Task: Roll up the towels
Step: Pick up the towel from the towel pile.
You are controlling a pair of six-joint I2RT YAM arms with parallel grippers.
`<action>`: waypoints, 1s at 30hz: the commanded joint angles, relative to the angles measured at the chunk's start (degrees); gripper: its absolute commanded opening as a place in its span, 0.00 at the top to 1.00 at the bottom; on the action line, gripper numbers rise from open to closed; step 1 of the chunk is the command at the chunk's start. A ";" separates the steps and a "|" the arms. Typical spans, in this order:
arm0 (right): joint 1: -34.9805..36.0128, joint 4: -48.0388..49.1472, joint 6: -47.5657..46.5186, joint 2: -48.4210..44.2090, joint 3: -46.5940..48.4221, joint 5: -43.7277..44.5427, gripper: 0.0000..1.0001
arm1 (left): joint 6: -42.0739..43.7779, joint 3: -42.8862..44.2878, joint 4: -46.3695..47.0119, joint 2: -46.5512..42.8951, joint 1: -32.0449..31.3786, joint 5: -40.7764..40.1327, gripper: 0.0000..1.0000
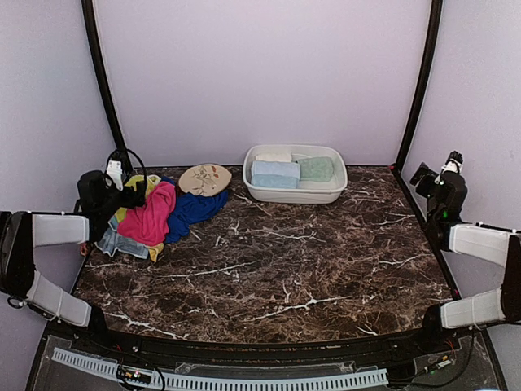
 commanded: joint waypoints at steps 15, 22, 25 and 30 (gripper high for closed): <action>34.37 -36.82 7.38 4.27 19.83 -4.97 0.01 | 7.19 26.21 -62.14 -3.49 2.45 21.51 0.12; 48.53 -42.04 7.66 8.96 24.56 0.49 0.17 | 6.85 26.55 -62.06 1.29 0.60 18.76 0.20; 51.18 -42.01 8.68 10.11 24.73 0.73 0.23 | 6.34 26.61 -61.04 2.25 -1.19 18.00 0.25; 53.68 -42.61 9.47 11.30 25.46 0.68 0.31 | 5.14 26.85 -60.26 5.10 -2.59 16.26 0.34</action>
